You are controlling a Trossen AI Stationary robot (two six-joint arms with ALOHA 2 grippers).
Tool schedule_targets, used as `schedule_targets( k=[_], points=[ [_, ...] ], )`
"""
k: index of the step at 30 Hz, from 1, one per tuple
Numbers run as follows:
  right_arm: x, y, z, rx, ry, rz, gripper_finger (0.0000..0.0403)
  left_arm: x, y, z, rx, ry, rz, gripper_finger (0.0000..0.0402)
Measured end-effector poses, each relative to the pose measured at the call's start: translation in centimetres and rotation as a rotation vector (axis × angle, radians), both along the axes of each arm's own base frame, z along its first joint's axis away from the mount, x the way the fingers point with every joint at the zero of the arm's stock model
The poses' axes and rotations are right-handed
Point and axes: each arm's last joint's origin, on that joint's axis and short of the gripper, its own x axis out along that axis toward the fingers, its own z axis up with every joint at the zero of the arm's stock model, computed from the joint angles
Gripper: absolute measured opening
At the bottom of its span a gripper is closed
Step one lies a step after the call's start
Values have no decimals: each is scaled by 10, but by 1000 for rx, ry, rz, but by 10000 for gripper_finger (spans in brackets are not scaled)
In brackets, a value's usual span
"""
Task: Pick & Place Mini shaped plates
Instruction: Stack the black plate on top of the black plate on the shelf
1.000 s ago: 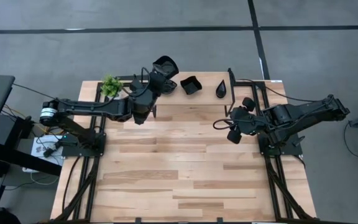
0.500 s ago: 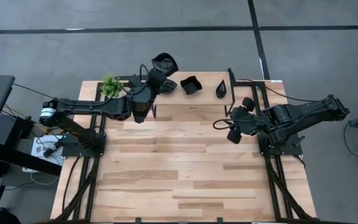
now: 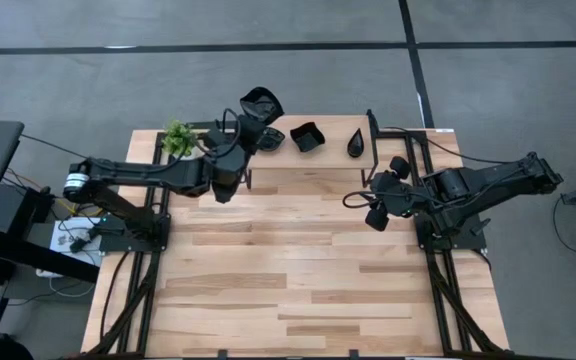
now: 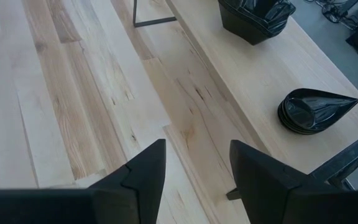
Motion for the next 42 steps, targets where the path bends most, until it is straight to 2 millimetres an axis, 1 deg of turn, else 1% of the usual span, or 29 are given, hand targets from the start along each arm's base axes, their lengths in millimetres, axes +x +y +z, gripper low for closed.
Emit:
schedule_targets(
  k=[3,6,8,11,12,13,15,16,22,28,30,32,35,38,40,42],
  points=[
    [0,0,0,0,0,0,172,-2,-3,10,11,19,17,13],
    [0,0,0,0,-1,0,171,-2,0,10,36,97,28,13],
    [0,0,0,0,-1,0,171,-2,0,11,42,111,23,13],
    [0,0,0,0,-1,0,173,1,-4,11,49,131,-70,13],
    [0,0,0,0,-1,0,174,1,-4,11,53,142,-67,13],
    [0,0,0,0,-1,0,173,0,-3,11,43,114,-50,13],
    [0,0,0,0,-1,0,172,-1,1,11,4,-7,8,13],
    [0,0,0,0,-1,0,171,-2,3,11,-7,-41,18,13],
    [0,0,0,0,-1,0,173,-2,15,12,-40,-153,56,13],
    [0,0,0,0,-1,0,172,-3,18,16,-64,-309,102,13],
    [0,0,0,0,-1,0,171,-5,18,23,-61,-342,122,13],
    [0,0,0,0,-1,0,171,-7,18,36,-55,-369,142,13],
    [0,0,0,0,-2,0,173,-6,24,54,-37,-378,190,13],
    [0,0,0,1,-3,0,173,3,30,60,-23,-343,210,13],
    [0,0,0,1,-5,0,172,10,32,59,-20,-335,228,13],
    [1,0,0,1,-5,0,171,21,34,53,-24,-346,243,13]
  ],
)
